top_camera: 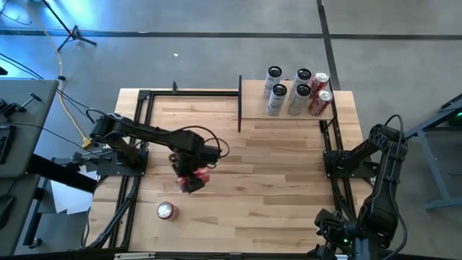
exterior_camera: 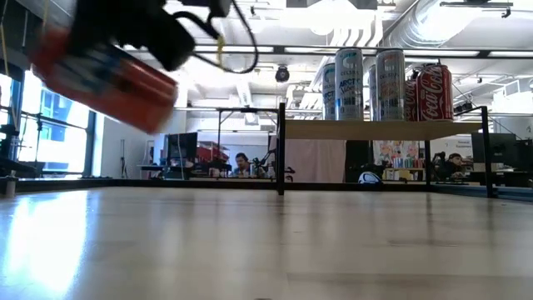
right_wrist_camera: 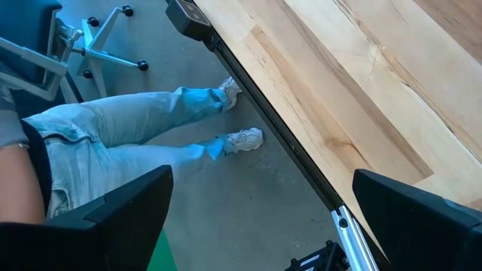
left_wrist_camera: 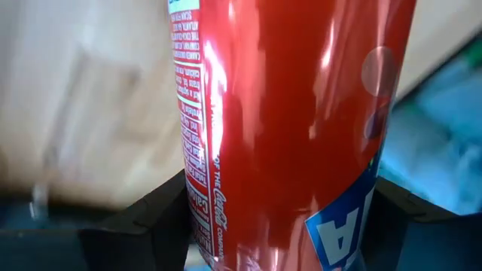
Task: Place canned beverage on shelf
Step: Put the orange soda can on the shelf
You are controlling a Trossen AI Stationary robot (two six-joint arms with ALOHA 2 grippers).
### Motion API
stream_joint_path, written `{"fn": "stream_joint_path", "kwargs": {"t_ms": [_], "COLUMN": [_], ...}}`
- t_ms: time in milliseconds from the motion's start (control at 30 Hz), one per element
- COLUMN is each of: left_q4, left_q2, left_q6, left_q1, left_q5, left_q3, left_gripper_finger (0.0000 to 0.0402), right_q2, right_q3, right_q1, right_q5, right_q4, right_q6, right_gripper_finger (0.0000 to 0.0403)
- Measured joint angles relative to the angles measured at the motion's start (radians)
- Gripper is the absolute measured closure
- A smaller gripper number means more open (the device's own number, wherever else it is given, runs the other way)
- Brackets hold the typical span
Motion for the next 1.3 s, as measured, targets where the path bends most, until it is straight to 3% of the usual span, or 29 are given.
{"fn": "stream_joint_path", "kwargs": {"t_ms": [233,900,1300], "left_q4": [-0.251,-0.25,-0.25], "left_q2": [0.001,0.05,0.067], "left_q6": [0.117,0.289,0.294], "left_q1": [0.009,0.118,0.182], "left_q5": [0.14,0.42,0.454], "left_q3": [0.0,-0.273,-0.444], "left_gripper_finger": [0.0152,0.0152,0.0151], "right_q2": [0.0,0.0,0.0], "right_q3": [0.0,0.0,0.0], "right_q1": [0.0,0.0,0.0], "right_q5": [0.0,0.0,0.0], "right_q4": [0.0,0.0,0.0], "right_q6": [0.0,0.0,0.0], "right_gripper_finger": [0.0004,0.0004,0.0004]}}
